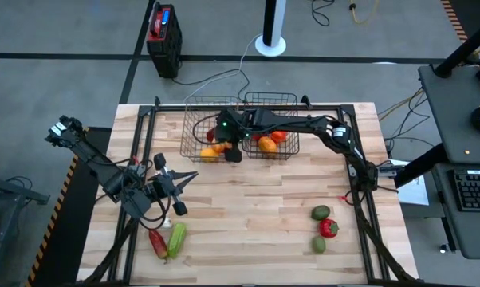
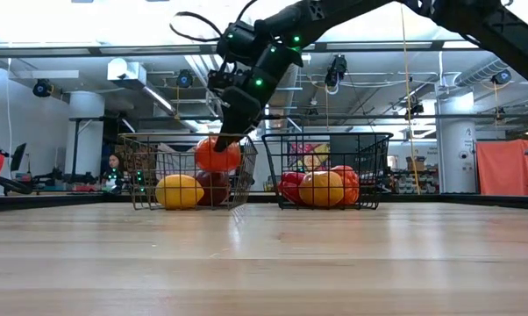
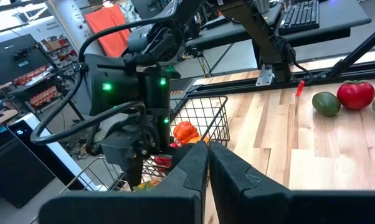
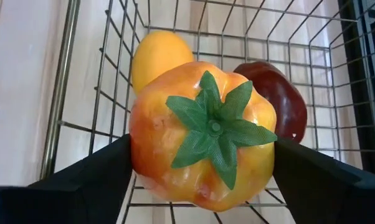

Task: Sort produce into baskets
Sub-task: Put the orange tomato into the silver wire basket

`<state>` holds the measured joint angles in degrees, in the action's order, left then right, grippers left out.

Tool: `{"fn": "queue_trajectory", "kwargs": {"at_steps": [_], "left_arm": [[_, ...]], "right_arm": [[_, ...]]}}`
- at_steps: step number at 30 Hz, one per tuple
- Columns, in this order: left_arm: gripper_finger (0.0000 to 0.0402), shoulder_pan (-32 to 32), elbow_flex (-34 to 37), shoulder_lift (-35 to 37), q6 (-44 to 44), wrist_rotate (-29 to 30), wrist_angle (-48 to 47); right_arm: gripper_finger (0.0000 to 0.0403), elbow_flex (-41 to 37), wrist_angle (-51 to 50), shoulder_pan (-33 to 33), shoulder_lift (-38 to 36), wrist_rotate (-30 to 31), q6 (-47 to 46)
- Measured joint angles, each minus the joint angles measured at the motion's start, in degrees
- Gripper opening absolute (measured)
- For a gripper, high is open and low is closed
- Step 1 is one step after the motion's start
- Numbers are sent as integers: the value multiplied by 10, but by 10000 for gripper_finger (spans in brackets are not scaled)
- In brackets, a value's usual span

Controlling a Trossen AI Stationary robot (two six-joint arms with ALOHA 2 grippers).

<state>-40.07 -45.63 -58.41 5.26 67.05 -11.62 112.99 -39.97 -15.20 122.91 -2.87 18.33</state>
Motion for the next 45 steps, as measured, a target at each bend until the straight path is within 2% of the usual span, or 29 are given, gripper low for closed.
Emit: {"fn": "queue_trajectory", "kwargs": {"at_steps": [7,45], "left_arm": [[0,0,-1,0,3,1,1],[0,1,0,0,7,1,3]], "right_arm": [[366,0,0,-1,0,0,-18],[369,0,13,-1,0,-17,-28]]}}
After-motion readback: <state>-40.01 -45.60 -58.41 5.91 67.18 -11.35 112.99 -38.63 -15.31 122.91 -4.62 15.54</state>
